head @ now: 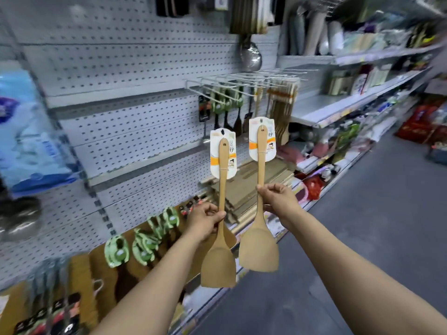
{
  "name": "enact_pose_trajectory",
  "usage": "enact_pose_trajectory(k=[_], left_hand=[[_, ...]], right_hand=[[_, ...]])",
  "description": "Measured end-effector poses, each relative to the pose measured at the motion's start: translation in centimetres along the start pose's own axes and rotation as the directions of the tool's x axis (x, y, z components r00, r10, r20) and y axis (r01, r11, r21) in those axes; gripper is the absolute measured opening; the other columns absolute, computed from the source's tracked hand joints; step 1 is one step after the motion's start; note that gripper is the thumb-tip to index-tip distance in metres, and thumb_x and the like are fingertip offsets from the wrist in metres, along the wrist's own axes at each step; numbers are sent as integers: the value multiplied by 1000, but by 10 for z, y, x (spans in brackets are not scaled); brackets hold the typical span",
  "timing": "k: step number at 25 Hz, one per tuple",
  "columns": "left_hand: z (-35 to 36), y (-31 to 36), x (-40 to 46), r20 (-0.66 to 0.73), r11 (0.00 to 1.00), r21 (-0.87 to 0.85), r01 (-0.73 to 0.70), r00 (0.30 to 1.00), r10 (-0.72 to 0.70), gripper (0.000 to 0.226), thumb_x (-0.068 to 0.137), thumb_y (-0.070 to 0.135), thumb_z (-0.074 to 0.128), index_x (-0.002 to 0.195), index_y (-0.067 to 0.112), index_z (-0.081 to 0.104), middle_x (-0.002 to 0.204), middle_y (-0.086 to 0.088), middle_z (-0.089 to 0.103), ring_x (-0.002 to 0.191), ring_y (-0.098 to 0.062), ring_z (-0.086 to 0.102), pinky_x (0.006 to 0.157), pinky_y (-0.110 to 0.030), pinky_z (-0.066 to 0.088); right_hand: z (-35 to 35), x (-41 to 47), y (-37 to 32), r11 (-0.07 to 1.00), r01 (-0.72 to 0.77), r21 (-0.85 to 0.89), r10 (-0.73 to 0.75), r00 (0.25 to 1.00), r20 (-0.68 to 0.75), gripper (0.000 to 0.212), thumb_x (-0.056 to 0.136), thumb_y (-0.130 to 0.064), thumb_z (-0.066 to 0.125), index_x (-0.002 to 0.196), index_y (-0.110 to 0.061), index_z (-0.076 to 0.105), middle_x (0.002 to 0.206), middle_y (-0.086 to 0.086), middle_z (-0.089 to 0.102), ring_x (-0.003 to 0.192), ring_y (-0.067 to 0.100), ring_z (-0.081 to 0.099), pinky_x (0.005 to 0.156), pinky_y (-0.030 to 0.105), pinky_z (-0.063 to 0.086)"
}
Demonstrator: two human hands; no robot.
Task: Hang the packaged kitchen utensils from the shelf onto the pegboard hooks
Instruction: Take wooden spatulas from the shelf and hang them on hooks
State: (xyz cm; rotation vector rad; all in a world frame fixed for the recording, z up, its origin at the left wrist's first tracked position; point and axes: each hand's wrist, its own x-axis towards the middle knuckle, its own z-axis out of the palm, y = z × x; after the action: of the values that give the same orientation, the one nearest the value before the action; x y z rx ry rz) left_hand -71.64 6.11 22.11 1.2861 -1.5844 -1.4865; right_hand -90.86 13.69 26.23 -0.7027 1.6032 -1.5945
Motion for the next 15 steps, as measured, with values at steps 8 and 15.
enact_pose_trajectory(k=[8, 15], left_hand=[[161, 91, 179, 114, 994, -50, -94, 989, 99, 18, 82, 9, 75, 76, 16, 59, 76, -6, 62, 73, -23, 63, 74, -47, 58], [294, 163, 305, 114, 993, -25, -119, 986, 121, 15, 85, 9, 73, 77, 13, 60, 76, -8, 61, 73, -23, 62, 75, -48, 58]], right_hand=[[-125, 193, -71, 994, 105, 22, -102, 988, -115, 7, 94, -6, 65, 90, -11, 64, 79, 10, 61, 65, 21, 59, 54, 26, 55], [-228, 358, -109, 995, 94, -19, -96, 975, -202, 1, 92, -16, 69, 93, -15, 70, 80, 7, 66, 72, 22, 61, 65, 36, 53]])
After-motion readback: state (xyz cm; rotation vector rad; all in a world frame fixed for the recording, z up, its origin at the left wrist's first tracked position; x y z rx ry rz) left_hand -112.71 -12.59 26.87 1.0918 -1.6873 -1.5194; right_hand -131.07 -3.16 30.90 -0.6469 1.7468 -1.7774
